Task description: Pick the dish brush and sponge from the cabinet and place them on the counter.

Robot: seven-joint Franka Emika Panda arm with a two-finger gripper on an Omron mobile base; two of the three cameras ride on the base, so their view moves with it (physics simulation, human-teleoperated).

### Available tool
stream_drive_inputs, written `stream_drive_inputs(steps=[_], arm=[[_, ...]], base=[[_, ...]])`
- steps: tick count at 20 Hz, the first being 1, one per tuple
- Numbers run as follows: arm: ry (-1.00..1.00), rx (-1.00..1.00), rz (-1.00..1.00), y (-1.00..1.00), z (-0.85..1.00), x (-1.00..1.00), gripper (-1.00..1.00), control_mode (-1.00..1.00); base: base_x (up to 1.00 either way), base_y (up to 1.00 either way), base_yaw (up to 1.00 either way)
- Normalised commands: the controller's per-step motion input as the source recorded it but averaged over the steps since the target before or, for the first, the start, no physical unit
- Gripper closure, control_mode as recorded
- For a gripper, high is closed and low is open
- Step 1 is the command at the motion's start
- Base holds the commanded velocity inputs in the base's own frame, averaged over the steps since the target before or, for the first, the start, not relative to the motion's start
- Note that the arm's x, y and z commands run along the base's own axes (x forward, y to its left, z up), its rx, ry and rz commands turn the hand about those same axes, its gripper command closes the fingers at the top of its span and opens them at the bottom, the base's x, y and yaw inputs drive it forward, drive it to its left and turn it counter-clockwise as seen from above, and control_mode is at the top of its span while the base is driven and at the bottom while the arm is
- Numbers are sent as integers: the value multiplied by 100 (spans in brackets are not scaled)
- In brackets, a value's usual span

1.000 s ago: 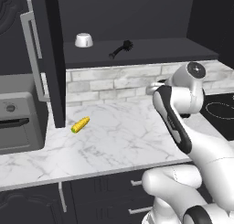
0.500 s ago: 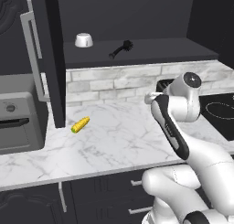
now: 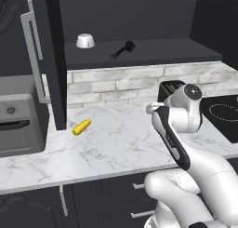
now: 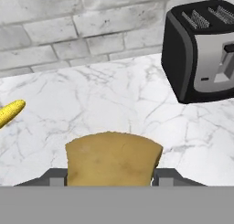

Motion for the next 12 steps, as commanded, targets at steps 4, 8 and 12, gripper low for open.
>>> stream_drive_inputs(steps=[4,8,12], arm=[[2,0,0,0,-29,0,100,-100],[1,0,0,0,-28,0,100,-100],[4,0,0,0,-24,0,100,-100]], base=[[0,0,0],[0,0,0],[0,0,0]])
